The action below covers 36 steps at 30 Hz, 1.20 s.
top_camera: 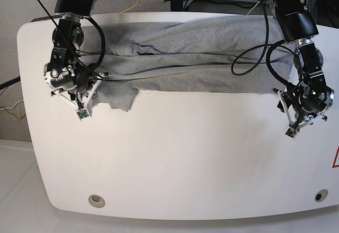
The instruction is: Fold the T-shirt properly
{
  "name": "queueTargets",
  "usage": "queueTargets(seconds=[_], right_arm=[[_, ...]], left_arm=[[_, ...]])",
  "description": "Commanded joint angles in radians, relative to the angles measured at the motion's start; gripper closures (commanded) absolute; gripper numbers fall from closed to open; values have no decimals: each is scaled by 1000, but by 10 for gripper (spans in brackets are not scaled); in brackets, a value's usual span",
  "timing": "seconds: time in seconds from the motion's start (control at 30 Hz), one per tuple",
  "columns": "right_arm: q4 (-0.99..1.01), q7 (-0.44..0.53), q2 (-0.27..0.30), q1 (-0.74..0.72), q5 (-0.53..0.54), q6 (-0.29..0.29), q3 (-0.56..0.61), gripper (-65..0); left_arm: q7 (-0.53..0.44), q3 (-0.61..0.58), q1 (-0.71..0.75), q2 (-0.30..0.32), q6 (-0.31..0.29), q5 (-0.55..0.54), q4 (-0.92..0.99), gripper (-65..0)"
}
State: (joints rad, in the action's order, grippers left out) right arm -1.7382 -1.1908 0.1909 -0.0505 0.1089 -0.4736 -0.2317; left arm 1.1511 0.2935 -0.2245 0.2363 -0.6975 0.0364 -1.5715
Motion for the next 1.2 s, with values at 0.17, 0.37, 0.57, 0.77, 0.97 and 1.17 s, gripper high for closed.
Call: queueTargets(seconds=[0.17, 0.37, 0.57, 0.77, 0.97, 1.17], right_arm=[[-108, 10, 8, 68, 12, -1, -1, -13], [-150, 9, 6, 137, 12, -1, -2, -13], [-191, 1, 6, 189, 12, -1, -13, -13], [-204, -39, 6, 199, 12, -9, -48, -13], [-231, -85, 14, 192, 12, -10, -67, -13], [-256, -116, 15, 200, 12, -10, -64, -13]], left_arm=[[-13, 2, -19, 11, -1, 0, -13, -270], [-13, 2, -17, 10, -1, 0, -13, -270], [-15, 2, -6, 2, -1, -2, -13, -270], [-15, 2, -5, -10, -1, -2, -13, -270], [-15, 2, -5, -30, -1, -2, -13, -270], [-15, 2, 4, -31, -1, -2, -13, -270]])
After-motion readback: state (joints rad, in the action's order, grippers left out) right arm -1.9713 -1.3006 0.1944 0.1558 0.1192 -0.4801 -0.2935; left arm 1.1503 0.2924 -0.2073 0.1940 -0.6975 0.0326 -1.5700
